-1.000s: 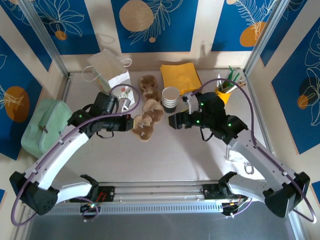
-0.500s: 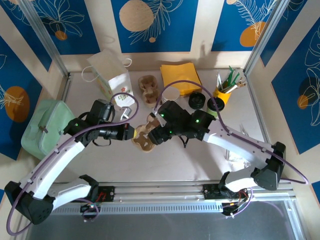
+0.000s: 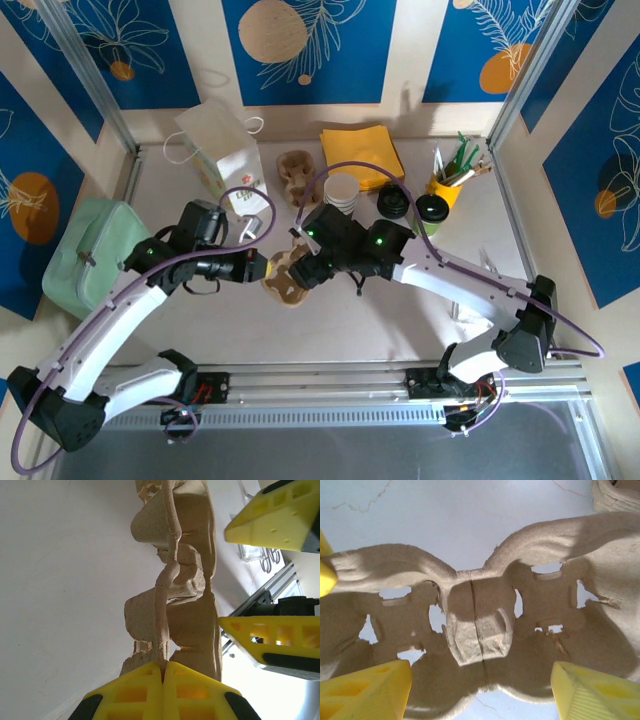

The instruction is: Pack the takeout coffee

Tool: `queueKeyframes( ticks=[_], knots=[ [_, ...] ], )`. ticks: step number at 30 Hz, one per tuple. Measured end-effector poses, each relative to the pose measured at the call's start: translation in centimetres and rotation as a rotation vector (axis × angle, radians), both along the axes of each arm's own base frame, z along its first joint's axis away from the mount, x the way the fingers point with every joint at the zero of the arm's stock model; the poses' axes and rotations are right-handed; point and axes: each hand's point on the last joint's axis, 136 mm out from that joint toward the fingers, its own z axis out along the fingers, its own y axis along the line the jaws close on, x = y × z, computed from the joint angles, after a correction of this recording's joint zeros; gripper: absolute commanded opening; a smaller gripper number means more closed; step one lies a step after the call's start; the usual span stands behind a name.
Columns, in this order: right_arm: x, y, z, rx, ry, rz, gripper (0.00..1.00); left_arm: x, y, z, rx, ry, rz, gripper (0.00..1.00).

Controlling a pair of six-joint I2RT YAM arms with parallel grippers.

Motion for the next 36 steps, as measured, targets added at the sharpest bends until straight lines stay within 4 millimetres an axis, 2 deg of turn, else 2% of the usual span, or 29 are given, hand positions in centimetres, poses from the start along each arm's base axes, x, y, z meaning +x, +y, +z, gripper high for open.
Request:
queueKeyframes(
  ticks=[6,10,18,30,36],
  knots=[
    [0.7,1.0,-1.5,-0.034,0.022,-0.015,0.74,-0.2,0.1,0.4,-0.009,-0.013,0.001,0.01],
    [0.8,1.4,-2.1,-0.043,0.034,-0.019,0.7,-0.2,0.1,0.4,-0.012,-0.008,0.008,0.01],
    [1.1,1.9,-1.8,-0.003,0.021,-0.026,0.68,-0.3,0.2,0.0,-0.009,0.006,0.013,0.01],
    [1.2,1.9,-1.8,0.007,0.021,-0.03,0.59,-0.4,0.2,0.2,-0.012,0.001,0.013,0.01],
    [1.3,1.7,-1.9,0.005,0.024,-0.034,0.58,-0.3,0.2,0.1,-0.009,0.004,0.013,0.01]
  ],
)
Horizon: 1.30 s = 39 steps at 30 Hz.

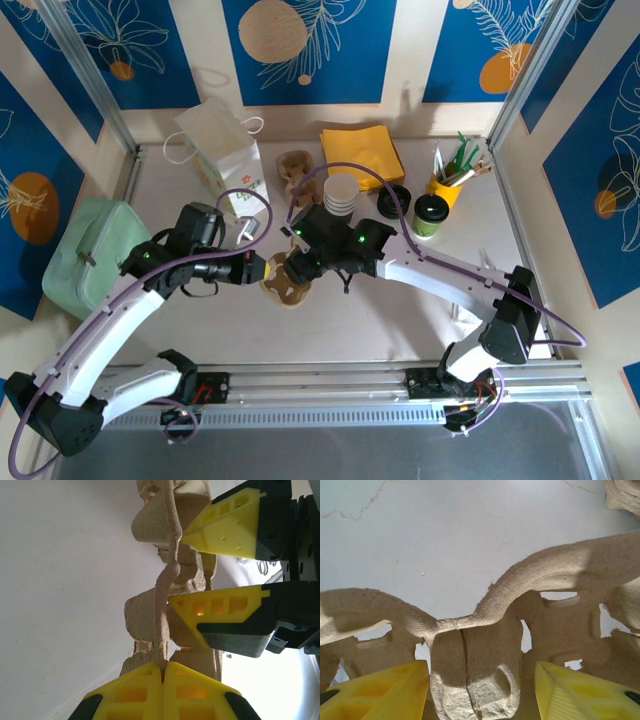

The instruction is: Pack the takeout coffee

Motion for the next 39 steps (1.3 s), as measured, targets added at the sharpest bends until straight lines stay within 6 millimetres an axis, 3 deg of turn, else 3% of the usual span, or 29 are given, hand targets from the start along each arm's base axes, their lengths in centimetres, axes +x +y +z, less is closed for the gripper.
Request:
queueKeyframes(
  ticks=[22,39],
  knots=[
    [0.0,-0.35,-0.73,0.026,0.055,0.012,0.46,0.19,-0.17,-0.29,0.007,0.011,-0.002,0.01],
    [0.04,-0.52,-0.81,0.021,0.058,0.008,0.56,0.18,-0.16,-0.26,0.007,0.011,-0.001,0.01]
  ],
)
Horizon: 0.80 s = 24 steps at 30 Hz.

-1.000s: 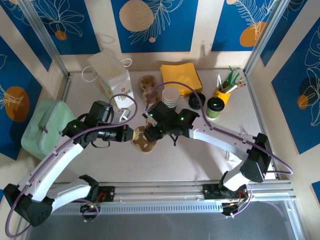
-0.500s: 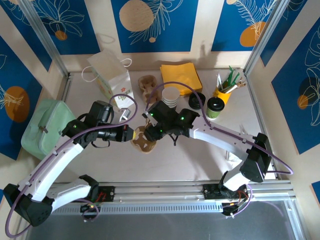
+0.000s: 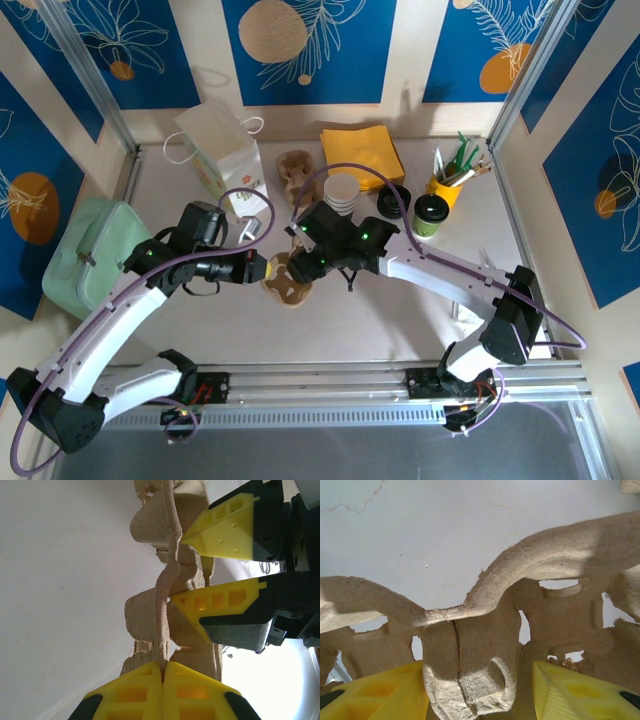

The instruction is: Pack the takeout coffee

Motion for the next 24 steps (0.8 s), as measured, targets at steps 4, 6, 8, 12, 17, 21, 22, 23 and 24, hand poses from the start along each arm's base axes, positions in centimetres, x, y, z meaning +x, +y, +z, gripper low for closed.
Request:
queueKeyframes(
  ticks=[4,6,8,12,17,21,22,23,24],
  knots=[
    [-0.01,-0.05,-0.05,-0.002,0.002,-0.001,0.58,0.0,0.0,0.0,0.0,0.0,0.0,0.01],
    [0.01,-0.07,-0.05,-0.001,0.004,-0.002,0.58,0.0,0.0,0.0,0.0,0.0,0.0,0.01],
    [-0.04,-0.03,-0.05,0.002,0.009,-0.001,0.58,0.0,0.0,0.0,0.0,0.0,0.0,0.01],
    [-0.07,0.01,-0.12,0.003,0.013,0.0,0.57,0.0,0.0,0.0,0.0,0.0,0.0,0.01],
    [-0.16,0.1,-0.21,0.007,0.023,0.004,0.58,0.01,0.0,0.01,0.0,0.0,0.0,0.01],
    [-0.25,0.27,-0.39,0.011,0.035,0.004,0.57,0.01,0.0,0.01,0.0,0.0,0.0,0.01],
    [-0.23,0.29,-0.45,0.01,0.036,0.004,0.56,0.0,0.0,0.0,0.0,0.0,0.0,0.01],
    [-0.21,0.32,-0.48,0.011,0.038,0.004,0.56,0.01,0.0,0.01,0.0,0.0,0.0,0.01],
    [-0.16,0.34,-0.48,0.013,0.039,0.004,0.54,0.01,0.0,0.01,0.0,0.0,0.0,0.01]
  ],
)
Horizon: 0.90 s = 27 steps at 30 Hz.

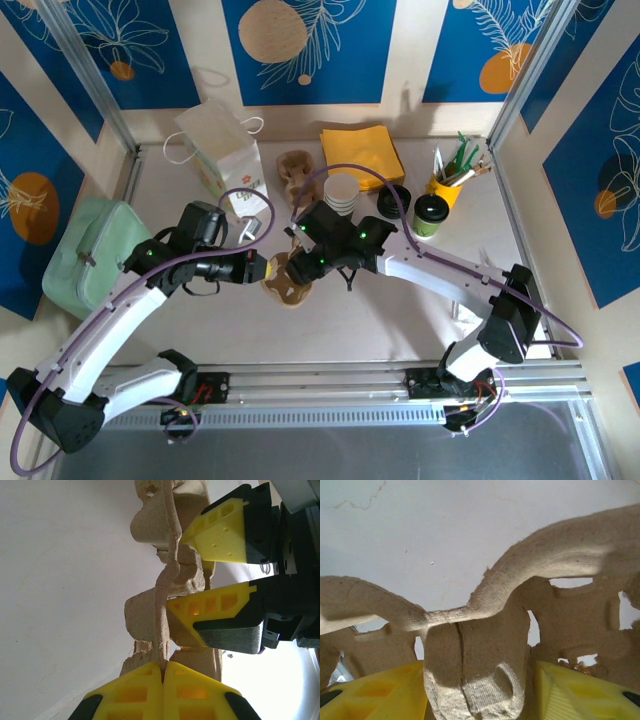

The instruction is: Pack the takeout coffee

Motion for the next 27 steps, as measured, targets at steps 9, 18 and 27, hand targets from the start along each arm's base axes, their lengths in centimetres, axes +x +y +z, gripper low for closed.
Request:
queueKeyframes(
  ticks=[9,18,27],
  knots=[
    [0.1,0.2,0.1,0.015,0.007,-0.008,0.47,0.0,0.0,0.1,-0.001,-0.002,0.001,0.02],
    [0.2,0.1,0.1,0.014,0.008,-0.014,0.44,0.0,0.2,0.4,-0.007,-0.013,0.012,0.32],
    [0.1,-0.5,-0.3,-0.015,0.012,-0.022,0.45,0.9,1.5,1.1,0.044,-0.071,0.082,0.55]
  ],
)
